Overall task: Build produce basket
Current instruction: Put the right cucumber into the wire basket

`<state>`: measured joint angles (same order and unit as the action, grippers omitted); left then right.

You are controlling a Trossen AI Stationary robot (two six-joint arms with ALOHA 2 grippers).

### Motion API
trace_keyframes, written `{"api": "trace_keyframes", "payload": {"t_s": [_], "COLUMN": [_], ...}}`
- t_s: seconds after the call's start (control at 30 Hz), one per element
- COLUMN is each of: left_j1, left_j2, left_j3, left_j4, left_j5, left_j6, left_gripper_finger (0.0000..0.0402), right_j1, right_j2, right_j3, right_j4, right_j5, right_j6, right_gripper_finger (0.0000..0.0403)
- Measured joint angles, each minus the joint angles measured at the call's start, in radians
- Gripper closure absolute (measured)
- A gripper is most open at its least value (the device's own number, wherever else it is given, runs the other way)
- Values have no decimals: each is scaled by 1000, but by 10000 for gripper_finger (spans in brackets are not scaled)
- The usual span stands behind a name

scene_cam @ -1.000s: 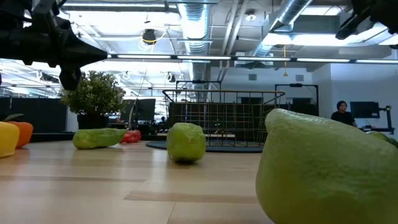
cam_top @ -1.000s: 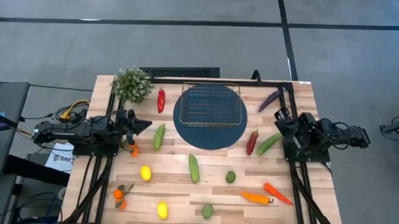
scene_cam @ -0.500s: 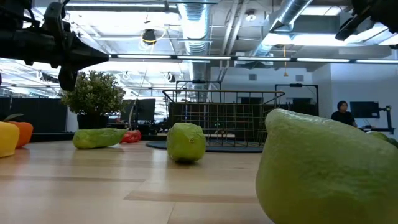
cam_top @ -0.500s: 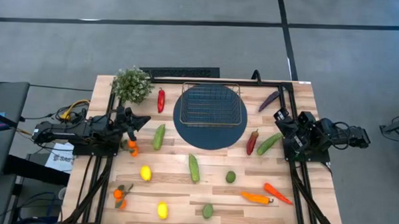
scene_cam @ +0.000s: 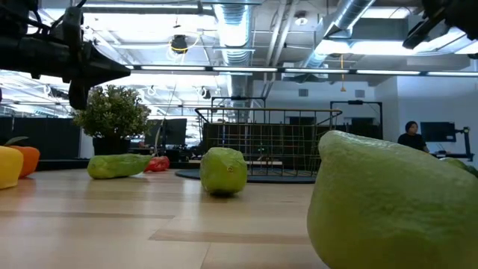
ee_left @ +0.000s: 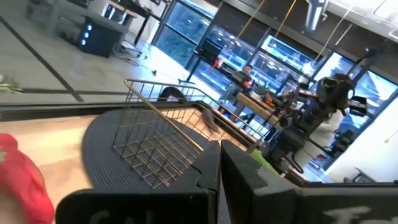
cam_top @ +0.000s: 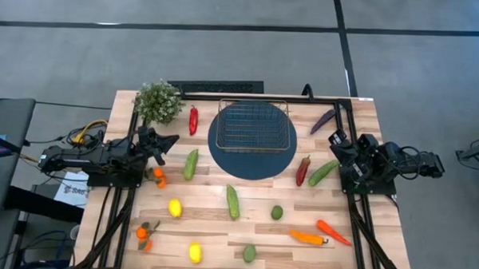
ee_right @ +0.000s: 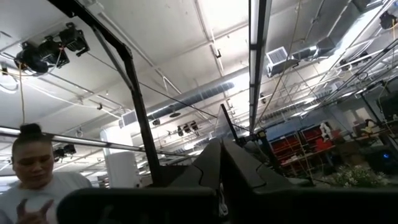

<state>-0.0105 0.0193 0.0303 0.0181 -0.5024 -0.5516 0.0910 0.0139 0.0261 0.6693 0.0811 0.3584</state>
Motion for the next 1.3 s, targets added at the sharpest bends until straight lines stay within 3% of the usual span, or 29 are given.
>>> {"api": "trace_keyframes", "payload": {"t_s": [0.23, 0.33, 0.5, 0.63, 0.93, 1.3], "left_j1": [0, 0, -1, -1, 0, 0], "left_j2": [0, 0, 0, 0, 0, 0], "left_j3": [0, 0, 0, 1, 0, 0], "left_j4": [5, 80, 349, 450, 347, 294], "left_j5": [28, 133, 334, 288, 174, 176], "left_j6": [-101, -98, 40, 87, -26, -9], "left_gripper_finger": [401, 401, 401, 401, 401, 395], "right_j1": [0, 0, 0, 0, 0, -2], "right_j2": [0, 0, 0, 0, 0, 0], "right_j3": [1, 1, 1, 1, 1, 1], "right_j4": [-10, -11, -16, -32, -41, -41], "right_j5": [0, 0, 0, -1, -1, -2], "right_j6": [0, 0, 0, 1, 1, 27], "right_gripper_finger": [368, 368, 368, 368, 368, 364]}}
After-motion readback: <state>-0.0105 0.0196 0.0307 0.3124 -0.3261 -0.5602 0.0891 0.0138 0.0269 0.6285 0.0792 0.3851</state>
